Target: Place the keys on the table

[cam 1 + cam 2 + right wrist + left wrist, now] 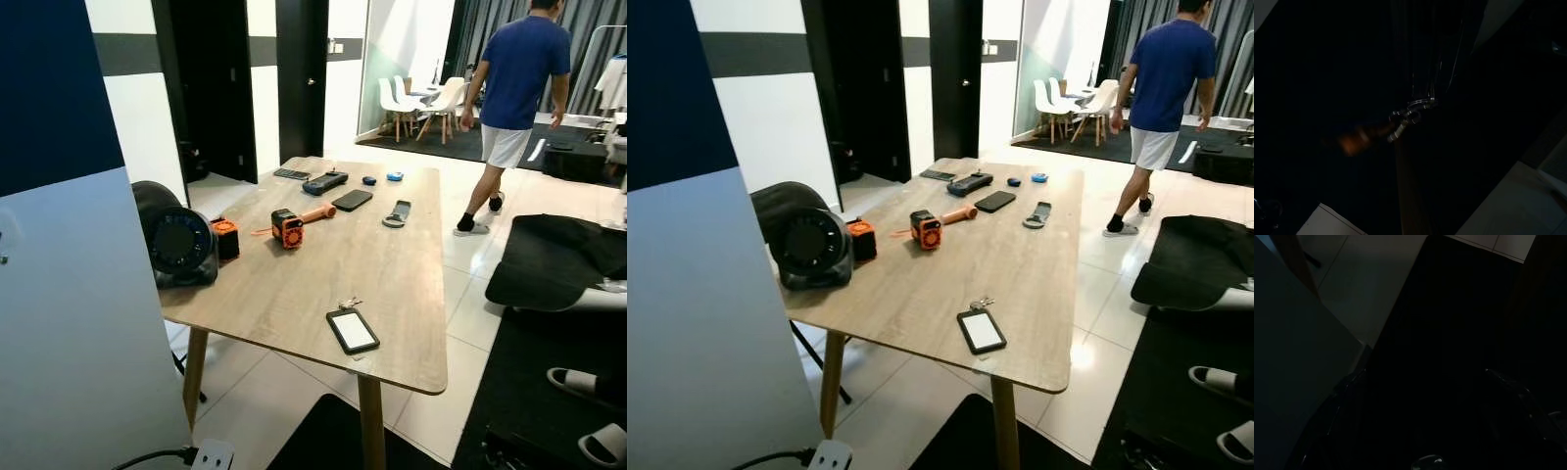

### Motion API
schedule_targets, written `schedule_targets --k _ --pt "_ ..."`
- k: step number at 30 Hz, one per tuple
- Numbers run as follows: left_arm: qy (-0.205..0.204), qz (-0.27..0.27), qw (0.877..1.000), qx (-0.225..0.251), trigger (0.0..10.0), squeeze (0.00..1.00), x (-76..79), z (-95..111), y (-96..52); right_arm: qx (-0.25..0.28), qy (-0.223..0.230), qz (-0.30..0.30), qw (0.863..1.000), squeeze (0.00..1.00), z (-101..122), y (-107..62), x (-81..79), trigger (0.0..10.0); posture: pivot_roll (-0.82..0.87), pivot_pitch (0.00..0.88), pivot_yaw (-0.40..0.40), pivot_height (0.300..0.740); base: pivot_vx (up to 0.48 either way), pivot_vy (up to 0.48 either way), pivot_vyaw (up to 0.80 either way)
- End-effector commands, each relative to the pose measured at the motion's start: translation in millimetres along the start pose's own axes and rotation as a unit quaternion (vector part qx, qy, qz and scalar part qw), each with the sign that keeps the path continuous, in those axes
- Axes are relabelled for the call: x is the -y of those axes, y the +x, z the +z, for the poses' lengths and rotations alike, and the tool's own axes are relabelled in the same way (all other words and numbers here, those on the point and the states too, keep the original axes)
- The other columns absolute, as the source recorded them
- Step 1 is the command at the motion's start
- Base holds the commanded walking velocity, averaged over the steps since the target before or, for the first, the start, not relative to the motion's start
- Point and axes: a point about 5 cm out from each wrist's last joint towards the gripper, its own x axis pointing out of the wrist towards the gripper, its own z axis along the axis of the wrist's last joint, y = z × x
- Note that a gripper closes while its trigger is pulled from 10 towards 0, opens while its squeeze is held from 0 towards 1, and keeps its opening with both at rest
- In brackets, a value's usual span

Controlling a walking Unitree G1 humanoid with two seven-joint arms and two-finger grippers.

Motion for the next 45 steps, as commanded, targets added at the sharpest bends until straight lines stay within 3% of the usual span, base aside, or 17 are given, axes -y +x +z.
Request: schedule_targets --k 1,9,13,15,16,18,20,21,23,30,32,33,34,37,42,44,45 --pt "0.007 -0.006 1.000 -0.006 10.0 0.00 -0.4 -2.7 -1.0 -0.001 0.006 0.000 1.000 0.00 -1.7 -0.2 -2.3 10.0 0.06 0.008 0.012 0.740 0.000 0.000 0.00" --pt "0.046 -0.051 0.997 0.029 10.0 0.00 6.9 4.7 -1.9 0.030 0.001 -0.019 0.999 0.00 8.3 -0.2 7.6 10.0 0.06 0.002 0.010 0.740 0.000 0.000 0.00" --pt "0.099 -0.129 0.982 0.099 10.0 0.00 13.4 14.2 -12.8 0.104 0.007 -0.055 0.993 0.00 31.1 -3.9 32.8 10.0 0.05 0.000 0.014 0.740 0.000 0.000 0.00" --pt "0.101 -0.137 0.980 0.108 10.0 0.00 13.2 15.3 -14.7 0.115 0.007 -0.058 0.992 0.00 34.5 -4.7 36.2 10.0 0.05 0.000 0.014 0.740 0.000 0.000 0.00" --pt "0.096 -0.149 0.974 0.144 10.0 0.00 8.9 22.9 -21.1 0.161 0.006 -0.072 0.984 0.00 50.7 -7.9 47.4 10.0 0.05 0.000 0.015 0.740 0.000 0.000 0.00" --pt "0.096 -0.149 0.974 0.144 10.0 0.00 8.9 22.9 -21.1 0.161 0.006 -0.072 0.984 0.00 50.7 -7.9 47.4 10.0 0.05 0.000 0.015 0.740 0.000 0.000 0.00" --pt "0.086 -0.163 0.966 0.181 10.0 0.00 7.2 34.0 -27.8 0.217 0.008 -0.087 0.972 0.00 74.2 -11.8 58.6 10.0 0.05 0.000 0.016 0.740 0.000 0.000 0.00" --pt "0.086 -0.163 0.966 0.181 10.0 0.00 7.2 34.0 -27.8 0.217 0.008 -0.087 0.972 0.00 74.2 -11.8 58.6 10.0 0.05 0.000 0.016 0.740 0.000 0.000 0.00" --pt "0.084 -0.187 0.956 0.209 10.0 0.00 10.7 44.9 -33.7 0.273 0.010 -0.095 0.957 0.00 101.8 -15.9 65.9 10.0 0.05 0.001 0.019 0.740 0.000 0.000 0.00" --pt "0.083 -0.222 0.940 0.244 10.0 0.00 16.9 62.5 -41.5 0.362 -0.007 -0.096 0.927 0.00 151.9 -25.7 70.4 10.0 0.05 0.003 0.019 0.740 0.000 0.000 0.00" --pt "0.084 -0.247 0.927 0.268 10.0 0.00 20.4 76.6 -48.1 0.431 -0.022 -0.091 0.897 0.00 191.5 -38.3 69.7 10.0 0.05 0.005 0.013 0.740 0.000 0.000 0.00" --pt "0.084 -0.247 0.927 0.268 10.0 0.00 20.4 76.6 -48.1 0.431 -0.022 -0.091 0.897 0.00 191.5 -38.3 69.7 10.0 0.05 0.005 0.013 0.740 0.000 0.000 0.00" --pt "0.084 -0.256 0.923 0.275 10.0 0.00 21.3 80.5 -51.2 0.452 -0.025 -0.089 0.887 0.00 202.6 -43.2 69.2 10.0 0.05 0.005 0.013 0.740 0.000 0.000 0.00" --pt "0.086 -0.268 0.918 0.278 10.0 0.00 22.6 83.4 -55.3 0.475 -0.024 -0.088 0.875 0.00 213.6 -49.3 67.6 10.0 0.05 0.009 0.008 0.740 0.000 0.000 0.00" --pt "0.089 -0.277 0.915 0.279 10.0 0.00 25.4 85.7 -59.2 0.492 -0.021 -0.093 0.865 0.00 217.9 -54.6 65.6 10.0 0.06 0.008 0.007 0.740 0.000 0.000 0.00" --pt "0.092 -0.279 0.911 0.288 10.0 0.00 28.1 93.0 -61.3 0.514 -0.012 -0.111 0.851 0.00 227.1 -63.4 68.7 10.0 0.06 0.009 0.009 0.740 0.000 0.000 0.00" --pt "0.092 -0.279 0.911 0.288 10.0 0.00 28.1 93.0 -61.3 0.514 -0.012 -0.111 0.851 0.00 227.1 -63.4 68.7 10.0 0.06 0.009 0.009 0.740 0.000 0.000 0.00"
